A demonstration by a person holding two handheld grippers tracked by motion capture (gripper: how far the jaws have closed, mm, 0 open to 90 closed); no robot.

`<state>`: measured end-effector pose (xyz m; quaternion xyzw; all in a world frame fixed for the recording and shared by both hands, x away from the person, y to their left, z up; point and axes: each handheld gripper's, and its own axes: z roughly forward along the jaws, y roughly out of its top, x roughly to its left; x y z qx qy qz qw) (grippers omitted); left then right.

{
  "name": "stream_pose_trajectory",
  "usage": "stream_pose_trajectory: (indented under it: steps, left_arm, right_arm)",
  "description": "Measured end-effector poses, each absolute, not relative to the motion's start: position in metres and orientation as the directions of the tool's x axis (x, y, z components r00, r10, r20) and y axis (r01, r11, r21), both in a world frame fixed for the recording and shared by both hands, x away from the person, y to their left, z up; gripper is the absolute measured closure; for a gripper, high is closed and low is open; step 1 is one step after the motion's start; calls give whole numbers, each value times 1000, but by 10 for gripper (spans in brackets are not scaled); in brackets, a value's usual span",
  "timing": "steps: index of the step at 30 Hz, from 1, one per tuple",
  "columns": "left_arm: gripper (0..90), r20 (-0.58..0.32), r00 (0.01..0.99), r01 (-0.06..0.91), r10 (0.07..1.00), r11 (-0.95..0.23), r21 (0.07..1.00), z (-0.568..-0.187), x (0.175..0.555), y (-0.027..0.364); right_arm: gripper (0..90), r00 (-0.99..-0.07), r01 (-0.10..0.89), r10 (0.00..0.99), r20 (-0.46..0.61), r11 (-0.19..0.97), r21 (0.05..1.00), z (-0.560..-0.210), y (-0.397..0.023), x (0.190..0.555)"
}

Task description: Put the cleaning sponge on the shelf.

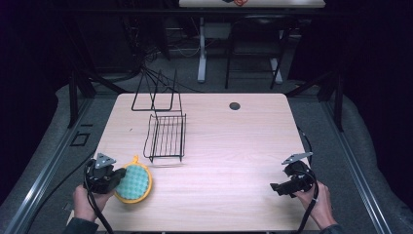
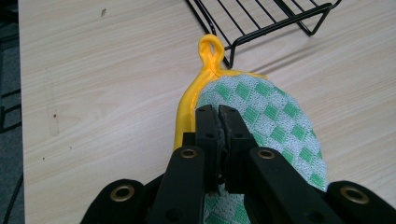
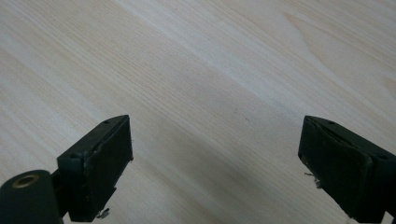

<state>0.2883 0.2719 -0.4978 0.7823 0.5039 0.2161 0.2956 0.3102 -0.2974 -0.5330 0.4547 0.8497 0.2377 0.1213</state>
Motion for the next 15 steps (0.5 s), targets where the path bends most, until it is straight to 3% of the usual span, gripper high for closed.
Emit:
stream_pose_trajectory:
  steps: [15]
  left_arm:
    - [876,55,413,638,909,-332,695,-486,284,271]
  right_arm:
    - [95,-559,716,829,6,479,508,-534,-297,311]
